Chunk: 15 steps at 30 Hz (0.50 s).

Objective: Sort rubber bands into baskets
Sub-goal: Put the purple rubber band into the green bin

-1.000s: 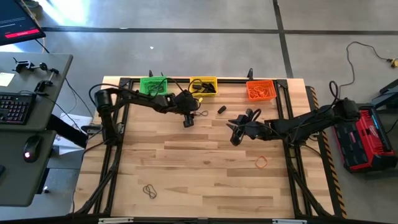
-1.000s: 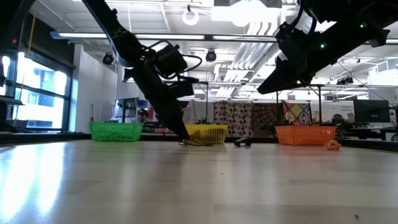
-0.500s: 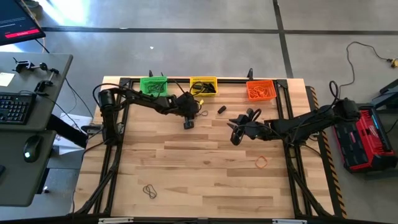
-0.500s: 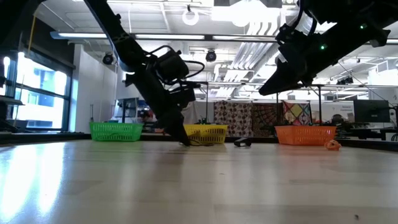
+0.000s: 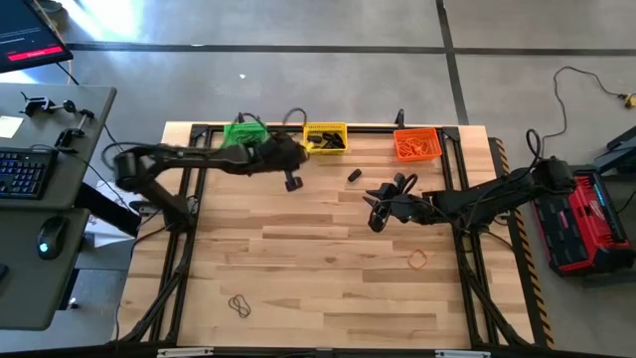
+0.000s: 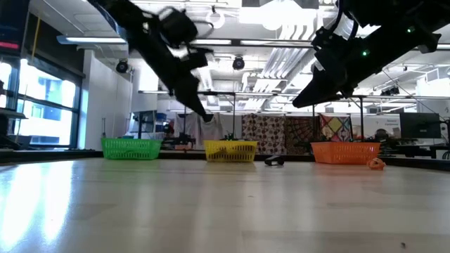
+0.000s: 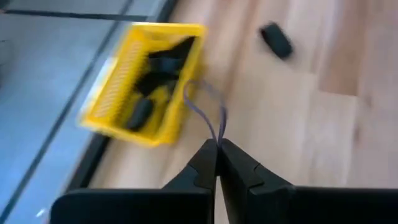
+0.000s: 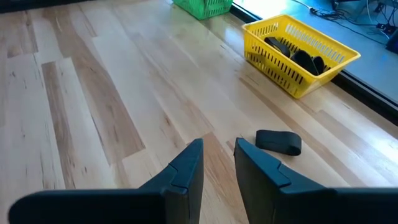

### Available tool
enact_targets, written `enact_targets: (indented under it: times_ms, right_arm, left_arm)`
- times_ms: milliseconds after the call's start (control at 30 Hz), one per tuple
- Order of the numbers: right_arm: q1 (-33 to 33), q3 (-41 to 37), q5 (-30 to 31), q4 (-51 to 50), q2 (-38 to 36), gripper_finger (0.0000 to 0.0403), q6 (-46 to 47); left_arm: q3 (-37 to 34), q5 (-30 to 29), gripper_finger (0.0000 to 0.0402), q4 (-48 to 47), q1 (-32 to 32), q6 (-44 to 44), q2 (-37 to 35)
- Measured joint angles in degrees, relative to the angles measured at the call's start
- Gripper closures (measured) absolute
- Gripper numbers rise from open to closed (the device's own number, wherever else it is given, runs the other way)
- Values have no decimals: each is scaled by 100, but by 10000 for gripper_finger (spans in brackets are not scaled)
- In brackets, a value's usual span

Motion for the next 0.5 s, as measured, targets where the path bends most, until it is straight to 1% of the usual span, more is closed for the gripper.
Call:
enact_targets:
  times_ms: [133,300,400,500]
  right_arm:
    - [0,0,2,26,0,323,-4]
    - [0,0,2,34,0,323,-7]
    - [-13,0,23,43,0,323,-40]
    - [-13,0,75,45,0,323,-25]
  left_arm:
    - [2,-344,400,-511,128,-231,-757]
    - [2,-743,401,-1235,459,-509,-1565]
    - [4,-1022,401,-1560,708,-543,-1914]
    - [4,-1330,401,-1787,1007,-543,-2115]
